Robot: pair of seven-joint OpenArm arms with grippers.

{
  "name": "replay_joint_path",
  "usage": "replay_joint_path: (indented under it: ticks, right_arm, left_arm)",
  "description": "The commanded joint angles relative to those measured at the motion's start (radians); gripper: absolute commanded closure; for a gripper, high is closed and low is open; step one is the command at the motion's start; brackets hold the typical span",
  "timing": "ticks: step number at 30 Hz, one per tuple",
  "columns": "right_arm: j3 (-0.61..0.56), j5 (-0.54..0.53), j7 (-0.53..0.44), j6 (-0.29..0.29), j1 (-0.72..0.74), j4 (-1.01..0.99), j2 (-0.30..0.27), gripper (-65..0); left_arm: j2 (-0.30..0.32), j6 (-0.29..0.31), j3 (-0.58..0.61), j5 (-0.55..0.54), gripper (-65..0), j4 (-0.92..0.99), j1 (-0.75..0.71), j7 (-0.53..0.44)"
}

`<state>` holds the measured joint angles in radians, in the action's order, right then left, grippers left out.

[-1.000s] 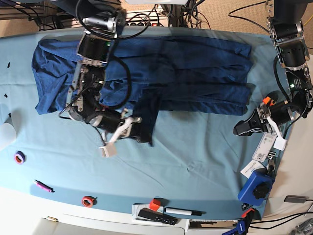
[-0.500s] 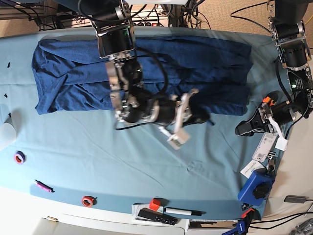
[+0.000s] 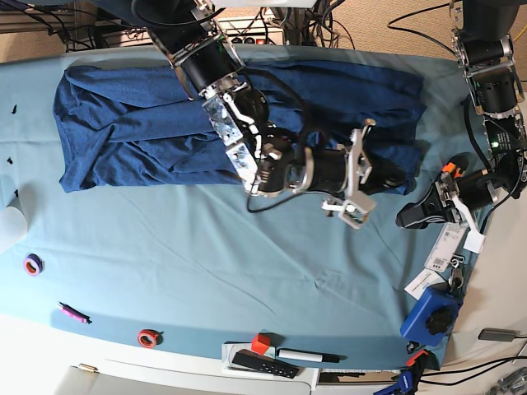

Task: Layout the t-shirt on the table in an organized manner, then fold the t-shirt properly
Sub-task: 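Drag the right gripper across the folded shirt toward the left gripper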

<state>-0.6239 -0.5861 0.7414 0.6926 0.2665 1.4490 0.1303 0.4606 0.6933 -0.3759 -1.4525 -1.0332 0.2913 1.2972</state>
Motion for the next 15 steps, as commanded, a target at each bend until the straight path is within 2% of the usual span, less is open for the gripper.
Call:
replay_joint_path:
  ticks: [1,8,11,12,15]
  right_arm:
    - [-0.013,-0.016,-0.043,0.006,0.026,0.019,0.012,0.0]
    - [-0.104,-0.015,-0.011,0.006,0.030,0.019,0.012,-1.3]
    - [-0.151,-0.014,-0.008,0.006,0.030,0.019,0.012,-28.5]
    - [-0.163,-0.014,-0.008,0.006,0.030,0.019,0.012,-32.5]
    - [-0.165,0.021,-0.008,0.006,0.030,0.019,0.012,-32.9]
  left_arm:
    - [0.026,0.005,-0.004,-0.031,-30.5,-0.014,0.022,-0.015]
    - [0.033,0.005,-0.004,-0.031,-30.5,-0.014,0.022,-0.015]
    - [0.033,0.005,-0.004,-0.031,-30.5,-0.014,0.022,-0.016]
    - [0.033,0.005,-0.004,-0.031,-30.5,-0.014,0.022,-0.016]
    - [0.034,0.005,-0.004,-0.031,-30.5,-0.014,0.022,-0.016]
